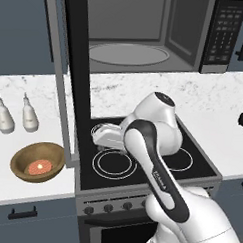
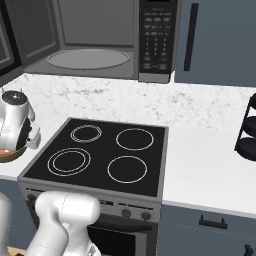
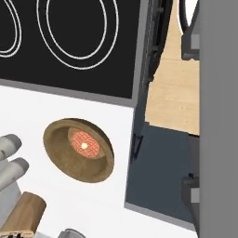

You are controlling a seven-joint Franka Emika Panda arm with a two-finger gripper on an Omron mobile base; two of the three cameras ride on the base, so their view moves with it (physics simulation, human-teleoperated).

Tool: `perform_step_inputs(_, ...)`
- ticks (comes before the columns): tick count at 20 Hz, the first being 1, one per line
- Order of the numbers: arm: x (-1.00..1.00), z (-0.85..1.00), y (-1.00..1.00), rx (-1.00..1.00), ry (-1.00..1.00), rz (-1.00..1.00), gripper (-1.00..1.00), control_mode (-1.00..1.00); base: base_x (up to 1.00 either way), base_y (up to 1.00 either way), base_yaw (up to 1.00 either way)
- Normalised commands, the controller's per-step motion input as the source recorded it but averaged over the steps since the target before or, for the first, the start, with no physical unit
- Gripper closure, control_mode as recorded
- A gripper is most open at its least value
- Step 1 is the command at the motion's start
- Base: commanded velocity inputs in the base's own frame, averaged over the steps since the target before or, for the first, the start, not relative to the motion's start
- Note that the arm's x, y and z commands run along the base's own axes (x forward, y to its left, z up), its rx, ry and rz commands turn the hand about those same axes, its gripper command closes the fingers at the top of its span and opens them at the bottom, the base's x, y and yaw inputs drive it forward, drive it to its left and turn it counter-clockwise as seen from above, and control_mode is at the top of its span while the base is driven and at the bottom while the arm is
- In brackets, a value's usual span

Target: Open the microwave, place the bowl with waffle inside the microwave, then close the microwave door and turn it on.

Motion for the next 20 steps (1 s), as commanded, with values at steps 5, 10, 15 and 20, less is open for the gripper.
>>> perform_step_inputs(5,0.29,-0.29,0.44,-0.02,0.10,0.04,-1.00,-1.00,0.00,0.00,0.00)
perform_step_inputs(10,0.42,-0.43,0.47,-0.02,0.08,0.03,-1.00,-1.00,0.00,0.00,0.00)
perform_step_inputs(15,0.55,-0.51,0.26,0.00,0.00,0.00,-1.00,-1.00,0.00,0.00,0.00)
perform_step_inputs(20,0.61,-0.46,0.32,0.00,0.00,0.00,-1.00,-1.00,0.00,0.00,0.00)
